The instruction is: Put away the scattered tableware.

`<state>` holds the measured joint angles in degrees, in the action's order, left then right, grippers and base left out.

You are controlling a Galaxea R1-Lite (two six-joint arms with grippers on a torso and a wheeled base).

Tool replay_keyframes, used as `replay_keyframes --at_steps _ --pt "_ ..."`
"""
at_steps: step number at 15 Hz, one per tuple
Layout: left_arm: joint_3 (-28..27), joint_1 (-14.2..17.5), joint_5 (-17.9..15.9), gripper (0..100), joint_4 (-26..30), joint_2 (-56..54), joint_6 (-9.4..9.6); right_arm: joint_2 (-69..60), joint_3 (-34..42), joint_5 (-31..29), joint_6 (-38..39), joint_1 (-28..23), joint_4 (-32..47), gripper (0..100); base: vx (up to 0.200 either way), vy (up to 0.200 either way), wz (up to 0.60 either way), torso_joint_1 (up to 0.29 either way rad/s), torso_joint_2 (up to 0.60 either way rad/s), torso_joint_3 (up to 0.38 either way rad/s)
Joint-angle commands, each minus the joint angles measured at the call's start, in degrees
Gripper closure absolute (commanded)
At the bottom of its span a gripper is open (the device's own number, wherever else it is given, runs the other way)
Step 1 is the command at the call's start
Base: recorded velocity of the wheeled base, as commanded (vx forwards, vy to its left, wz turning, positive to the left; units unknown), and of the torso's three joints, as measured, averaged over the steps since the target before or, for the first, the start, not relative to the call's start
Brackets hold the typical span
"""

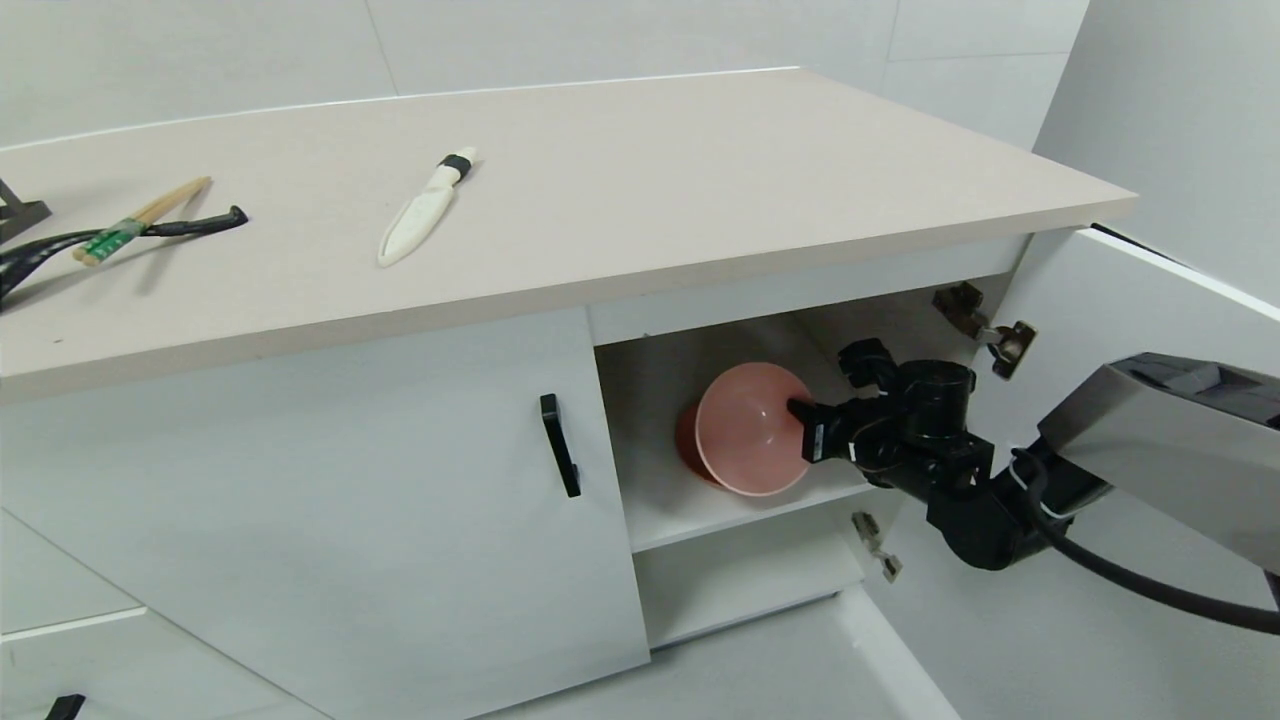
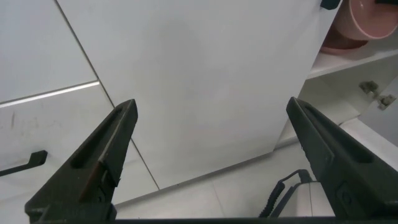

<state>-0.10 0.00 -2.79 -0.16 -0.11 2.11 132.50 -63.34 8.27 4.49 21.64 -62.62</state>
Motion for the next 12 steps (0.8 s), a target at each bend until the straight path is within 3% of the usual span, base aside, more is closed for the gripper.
replay_keyframes --at_steps 1,12 --pt "0.01 0.00 -0.02 0 -0.02 0.11 0.00 1.89 -1.08 0.00 0.00 -0.46 -0.22 100 0.000 0.000 0.00 0.000 0.00 0.000" --pt "0.01 0.00 0.07 0 -0.02 0.11 -0.53 3.38 -2.58 -0.97 -0.09 -0.90 -0.83 100 0.000 0.000 0.00 0.000 0.00 0.000"
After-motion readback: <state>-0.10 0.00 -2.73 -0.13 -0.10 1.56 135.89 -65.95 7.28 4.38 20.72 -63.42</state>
